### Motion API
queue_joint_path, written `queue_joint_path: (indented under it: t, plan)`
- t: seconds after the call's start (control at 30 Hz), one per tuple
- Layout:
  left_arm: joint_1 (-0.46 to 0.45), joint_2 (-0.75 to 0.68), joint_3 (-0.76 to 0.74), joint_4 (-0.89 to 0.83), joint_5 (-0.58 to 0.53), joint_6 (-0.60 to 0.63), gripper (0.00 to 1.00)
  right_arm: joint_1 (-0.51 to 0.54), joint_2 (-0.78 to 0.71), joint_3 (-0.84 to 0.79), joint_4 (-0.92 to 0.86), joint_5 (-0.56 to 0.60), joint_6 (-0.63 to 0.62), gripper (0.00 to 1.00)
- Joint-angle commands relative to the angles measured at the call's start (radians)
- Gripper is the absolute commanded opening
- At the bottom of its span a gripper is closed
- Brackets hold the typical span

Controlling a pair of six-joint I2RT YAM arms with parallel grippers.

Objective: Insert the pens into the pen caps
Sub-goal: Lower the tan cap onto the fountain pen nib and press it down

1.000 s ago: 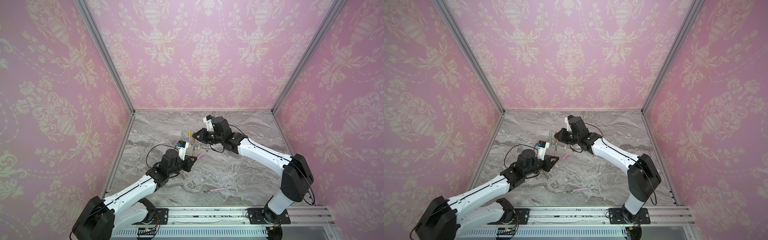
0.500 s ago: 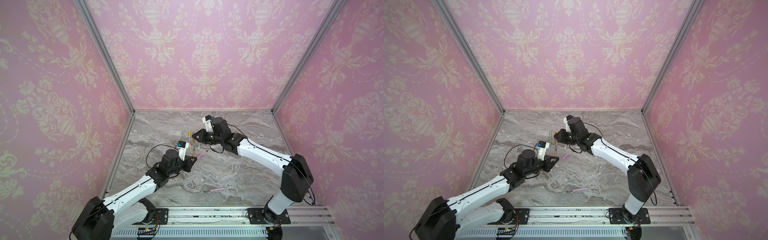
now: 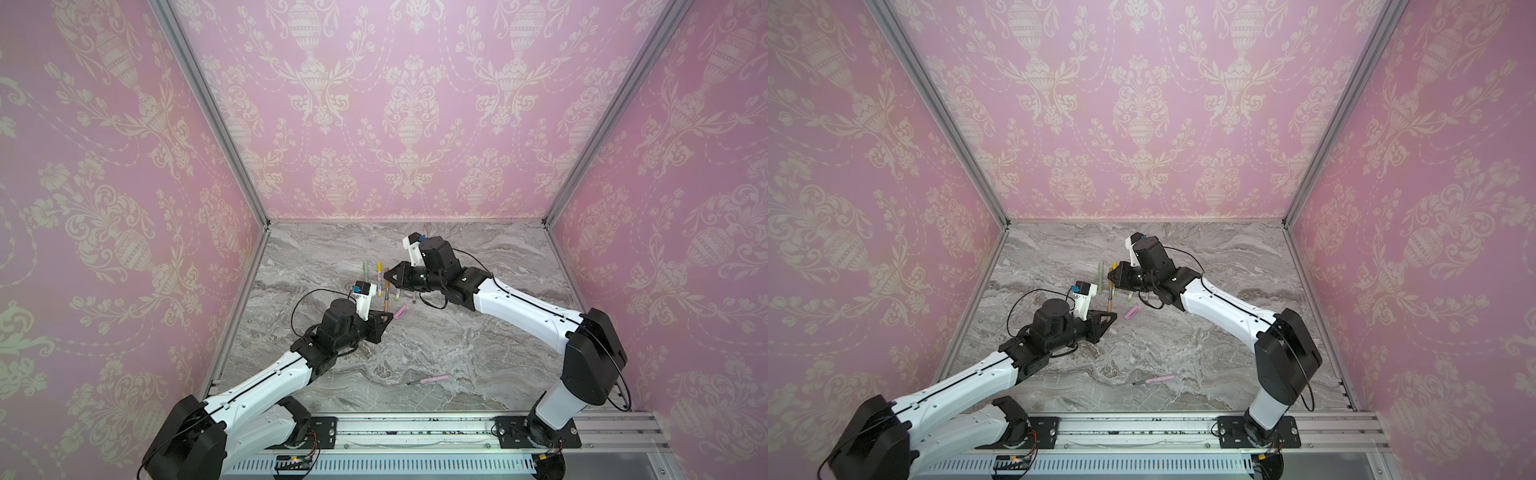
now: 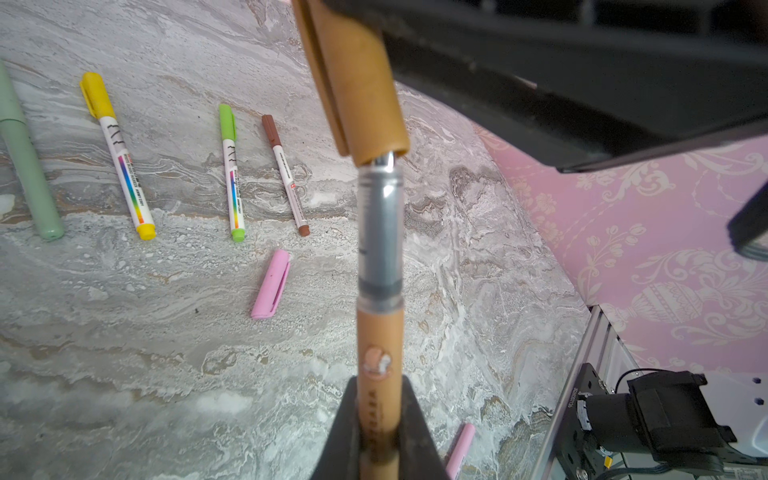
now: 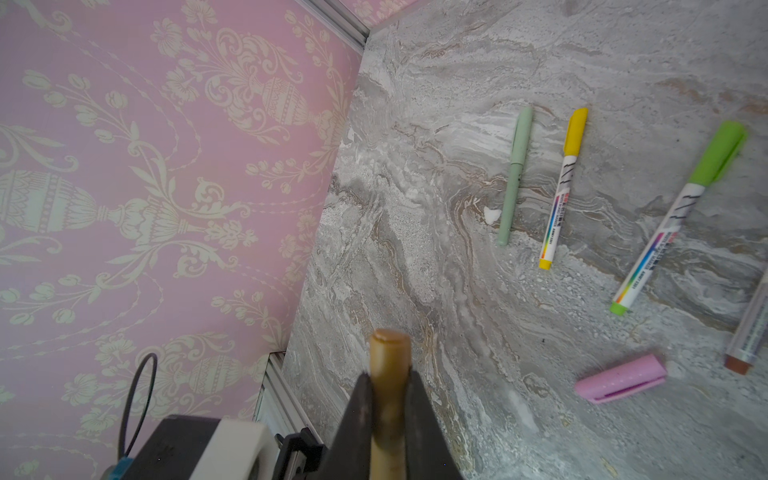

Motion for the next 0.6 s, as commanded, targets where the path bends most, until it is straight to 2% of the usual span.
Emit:
queue_joint_path:
  t: [0.0,0.57]
  plan:
    - [-0.002,-0.016,0.019,0.027,-0.041,0.008,0.0,0.028,-0.037,-0.032,-0.028,0.0,-0.027,0.0]
    - [-0.003,0.035,0.135,0.107,-0.04,0.011,0.0,0.105,-0.084,-0.236,0.009,0.036,-0.034,0.0]
